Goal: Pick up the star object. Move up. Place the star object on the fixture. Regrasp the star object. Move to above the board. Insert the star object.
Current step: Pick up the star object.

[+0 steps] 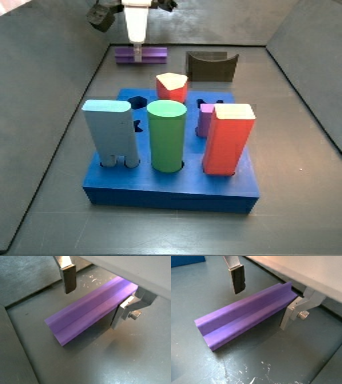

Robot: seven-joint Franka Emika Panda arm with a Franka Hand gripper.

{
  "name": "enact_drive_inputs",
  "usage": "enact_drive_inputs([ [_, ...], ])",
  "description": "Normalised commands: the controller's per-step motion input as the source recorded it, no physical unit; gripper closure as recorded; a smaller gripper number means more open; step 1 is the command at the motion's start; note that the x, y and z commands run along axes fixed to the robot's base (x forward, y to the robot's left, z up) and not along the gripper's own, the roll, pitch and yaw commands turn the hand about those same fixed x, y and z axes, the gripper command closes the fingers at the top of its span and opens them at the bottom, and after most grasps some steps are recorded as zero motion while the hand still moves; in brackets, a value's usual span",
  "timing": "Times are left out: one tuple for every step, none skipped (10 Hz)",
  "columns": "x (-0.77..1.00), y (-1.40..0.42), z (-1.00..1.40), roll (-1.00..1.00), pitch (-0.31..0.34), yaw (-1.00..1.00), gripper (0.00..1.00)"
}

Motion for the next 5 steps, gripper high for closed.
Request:
enact_drive_inputs([
  [0.00, 0.00, -0.63, -0.24, -0.083, -0.14, 0.00],
  [0.00, 0.00, -0.55, -0.28, -0.077, -0.15, 0.00],
  [0.00, 0.00, -0.49, -0.32, -0.067, -0.19, 0.00],
  [0.00, 0.00, -0.51, -0.31, -0.046, -0.21, 0.00],
  [-0.02, 0.00, -0.53, -0.31, -0.034, -0.25, 0.00],
])
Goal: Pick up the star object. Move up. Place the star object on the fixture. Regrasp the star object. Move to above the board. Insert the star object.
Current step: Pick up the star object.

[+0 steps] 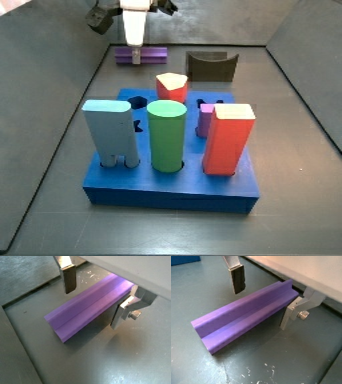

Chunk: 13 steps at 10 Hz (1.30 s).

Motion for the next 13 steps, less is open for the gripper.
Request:
enact_drive_inputs([
  [0.00, 0.00, -0.52, -0.32, -0.057, -0.17, 0.00],
  [0.22, 0.00, -0.59, -0.28, -0.126, -0.05, 0.00],
  [0.37, 0.00, -0.55, -0.29, -0.177, 0.00, 0.00],
  [0.52, 0.04, -0.52, -0.30, -0.183, 0.00, 0.00],
  [0.59, 0.07, -0.51, -0.30, -0.180, 0.00, 0.00],
  [0.50, 0.13, -0.58, -0.27, -0.130, -0.01, 0.00],
  [0.38, 0.12, -0.56, -0.28, -0.093, -0.05, 0.00],
  [0.24, 0.05, -0.48, -0.33, -0.080, -0.13, 0.00],
  [0.17, 0.01, -0.41, -0.36, -0.084, -0.19, 0.00],
  [0.14, 0.00, -0.38, -0.37, -0.071, -0.19, 0.00],
  [0.00, 0.08, -0.34, -0.38, -0.133, -0.17, 0.00],
  [0.04, 0.00, -0.12, -0.12, -0.003, -0.03, 0.00],
  [0.00, 0.00, 0.00, 0.00, 0.000, 0.00, 0.00],
])
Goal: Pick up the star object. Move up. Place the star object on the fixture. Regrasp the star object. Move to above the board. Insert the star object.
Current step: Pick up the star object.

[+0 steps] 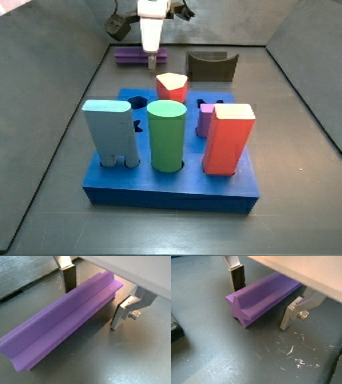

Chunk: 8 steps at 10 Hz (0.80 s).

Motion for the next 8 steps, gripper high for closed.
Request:
enact_drive_inputs([
  [0.00, 0.00, 0.00, 0.00, 0.000, 0.00, 1.00],
  [0.00, 0.00, 0.00, 0.00, 0.000, 0.00, 1.00],
  [0.00, 0.00, 0.00, 0.00, 0.000, 0.00, 1.00],
  [0.00, 0.00, 0.00, 0.00, 0.000, 0.00, 1.00],
  [0.00, 0.00, 0.00, 0.00, 0.000, 0.00, 1.00],
  [0.00, 0.00, 0.00, 0.00, 0.000, 0.00, 1.00],
  [0.00, 0.00, 0.00, 0.00, 0.000, 0.00, 1.00],
  [0.00, 0.00, 0.00, 0.00, 0.000, 0.00, 1.00],
])
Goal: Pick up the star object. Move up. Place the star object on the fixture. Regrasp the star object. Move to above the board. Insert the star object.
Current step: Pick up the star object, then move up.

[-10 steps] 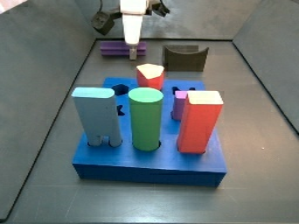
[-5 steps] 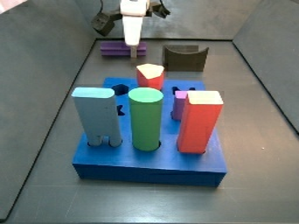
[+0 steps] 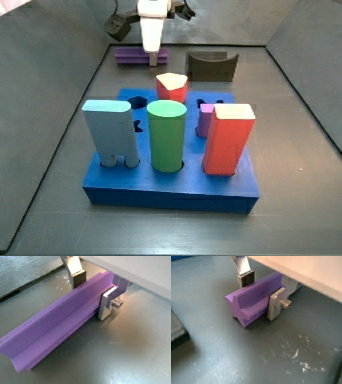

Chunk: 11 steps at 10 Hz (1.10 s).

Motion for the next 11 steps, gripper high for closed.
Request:
enact_drive_inputs([
  [0.00, 0.00, 0.00, 0.00, 0.000, 0.00, 1.00],
  [0.00, 0.00, 0.00, 0.00, 0.000, 0.00, 1.00],
  [0.00, 0.00, 0.00, 0.00, 0.000, 0.00, 1.00],
  [0.00, 0.00, 0.83, 0.00, 0.000, 0.00, 1.00],
  [-0.03, 0.05, 0.83, 0.00, 0.012, 0.02, 1.00],
  [-0.04, 0.03, 0.73, 0.00, 0.040, 0.01, 1.00],
  [-0.03, 0.02, 0.64, 0.01, 0.060, 0.00, 1.00],
  [-0.02, 0.01, 0.57, 0.02, 0.074, 0.00, 1.00],
  [-0.01, 0.01, 0.40, 0.04, 0.094, -0.02, 1.00],
  [-0.01, 0.00, 0.33, 0.05, 0.098, -0.02, 1.00],
  [-0.02, 0.00, 0.20, 0.08, 0.097, -0.02, 1.00],
])
